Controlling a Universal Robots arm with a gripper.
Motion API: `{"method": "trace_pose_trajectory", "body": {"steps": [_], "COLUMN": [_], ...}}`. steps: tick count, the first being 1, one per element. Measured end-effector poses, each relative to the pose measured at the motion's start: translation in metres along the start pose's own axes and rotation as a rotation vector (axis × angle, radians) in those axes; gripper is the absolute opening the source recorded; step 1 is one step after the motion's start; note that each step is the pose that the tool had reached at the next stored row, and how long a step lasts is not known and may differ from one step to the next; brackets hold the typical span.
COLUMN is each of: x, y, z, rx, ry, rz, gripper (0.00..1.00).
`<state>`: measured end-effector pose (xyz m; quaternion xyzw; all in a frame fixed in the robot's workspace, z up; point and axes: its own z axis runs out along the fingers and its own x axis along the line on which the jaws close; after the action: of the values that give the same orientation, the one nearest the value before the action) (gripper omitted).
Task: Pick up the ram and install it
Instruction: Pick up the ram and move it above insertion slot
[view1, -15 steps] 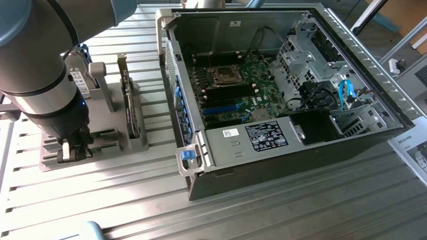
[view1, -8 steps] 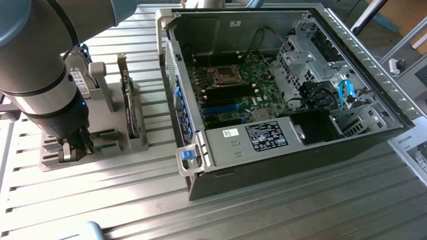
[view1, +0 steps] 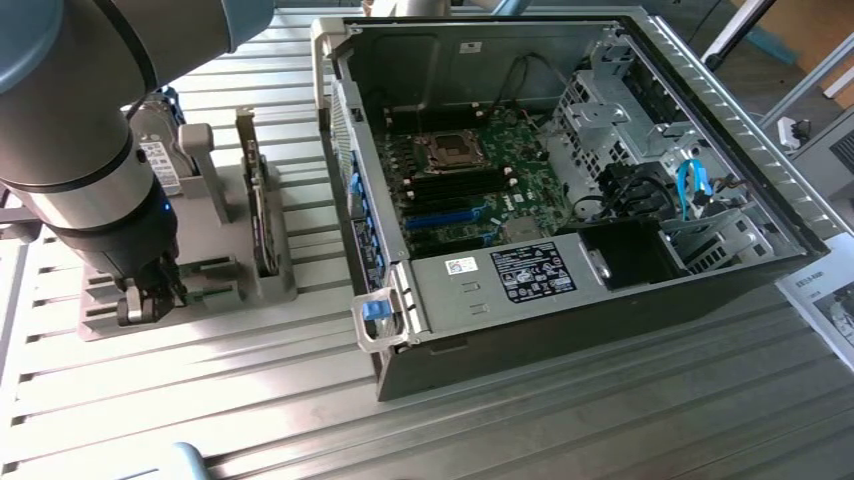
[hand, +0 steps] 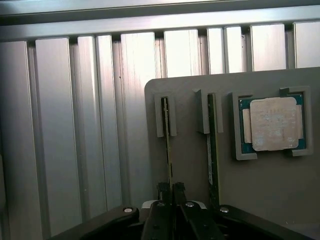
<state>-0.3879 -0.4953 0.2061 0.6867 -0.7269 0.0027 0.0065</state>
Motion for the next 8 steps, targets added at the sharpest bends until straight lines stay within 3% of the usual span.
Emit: {"method": "trace_pose_trajectory", "body": {"steps": [8], "x": [0.0], "y": [0.0], "z": [0.0], "rx": [0.0001], "ry": [-0.0001], "rz": [0.0], "gripper": [0.14]}}
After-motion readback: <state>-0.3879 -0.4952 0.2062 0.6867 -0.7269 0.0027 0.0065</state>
